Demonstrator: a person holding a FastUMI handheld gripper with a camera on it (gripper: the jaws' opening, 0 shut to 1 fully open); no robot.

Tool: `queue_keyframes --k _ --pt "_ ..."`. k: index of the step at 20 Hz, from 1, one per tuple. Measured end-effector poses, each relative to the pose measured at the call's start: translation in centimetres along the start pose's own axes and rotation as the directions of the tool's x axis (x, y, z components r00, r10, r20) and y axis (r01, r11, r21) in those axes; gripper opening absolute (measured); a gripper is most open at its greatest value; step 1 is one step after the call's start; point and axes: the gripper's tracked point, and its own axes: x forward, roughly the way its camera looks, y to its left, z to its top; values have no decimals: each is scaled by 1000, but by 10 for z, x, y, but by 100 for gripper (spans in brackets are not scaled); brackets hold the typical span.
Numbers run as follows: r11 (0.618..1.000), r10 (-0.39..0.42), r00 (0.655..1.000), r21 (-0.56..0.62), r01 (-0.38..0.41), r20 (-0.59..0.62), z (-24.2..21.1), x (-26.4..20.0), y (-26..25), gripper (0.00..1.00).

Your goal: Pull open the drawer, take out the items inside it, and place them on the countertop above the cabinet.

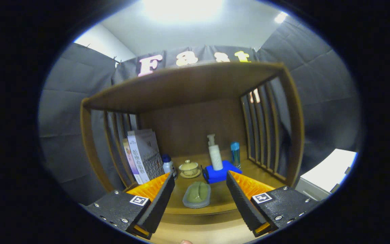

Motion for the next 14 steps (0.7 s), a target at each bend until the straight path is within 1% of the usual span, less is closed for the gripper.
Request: queue_keyframes --k 2,4,7,10,12,14 --pt "1000 10 999 -13 -10 47 12 -33 3 95" --pt "999 25 997 -35 -23 70 14 -62 9 95" --pt "995 81 993 -67 -75 91 7 -104 29 95" --pt "988 149 981 -47 -145 120 -10 -141 52 95" --pt "987 159 979 -35 -156 126 -30 -162 57 95" --pt "984 174 980 -48 -170 100 -55 -183 67 95"
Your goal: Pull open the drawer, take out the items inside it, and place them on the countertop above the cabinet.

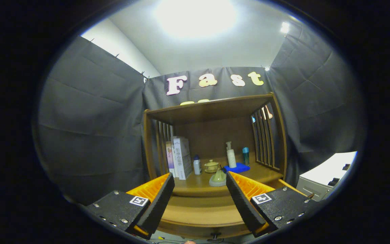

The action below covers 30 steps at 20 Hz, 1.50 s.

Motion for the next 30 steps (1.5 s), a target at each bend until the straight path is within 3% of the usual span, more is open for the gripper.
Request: queue_keyframes --k 7,15,22,25,30 --pt "996 15 990 -86 -27 -143 -98 -40 12 96" --pt "988 -61 961 -153 20 -270 -166 -36 -14 96" --pt "983 -135 945 -162 89 -299 -186 -15 -41 97" --pt "972 -214 928 -159 171 -306 -188 -16 -63 96" --pt "978 -195 924 -141 156 -329 -190 -5 -61 95"
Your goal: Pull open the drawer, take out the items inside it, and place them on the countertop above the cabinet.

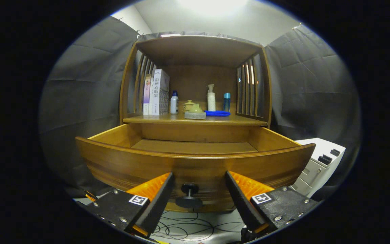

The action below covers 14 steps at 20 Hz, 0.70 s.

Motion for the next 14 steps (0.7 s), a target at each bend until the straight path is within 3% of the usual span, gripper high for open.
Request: queue_keyframes --k 4,14 --pt "999 46 998 18 -45 -44 -1 21 0 95" --pt "999 34 998 13 -34 -46 21 92 4 95"
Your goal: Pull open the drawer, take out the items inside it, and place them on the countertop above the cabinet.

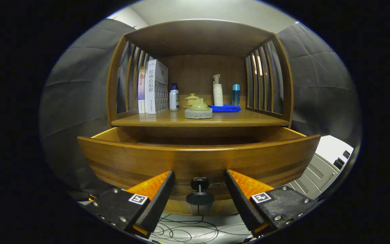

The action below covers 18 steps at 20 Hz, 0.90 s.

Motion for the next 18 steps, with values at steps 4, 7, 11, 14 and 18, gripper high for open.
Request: queue_keyframes --k 4,7,11,14,18 --pt "1000 -2 1000 -2 2 -1 8 31 -1 95" --pt "1000 -4 1000 -2 4 -4 14 58 0 95" --pt "999 -16 1000 -32 15 -3 19 86 -2 95" --pt "998 -26 1000 -51 25 -15 21 99 -3 94" --pt "997 -30 1000 -71 29 -10 22 101 -2 94"
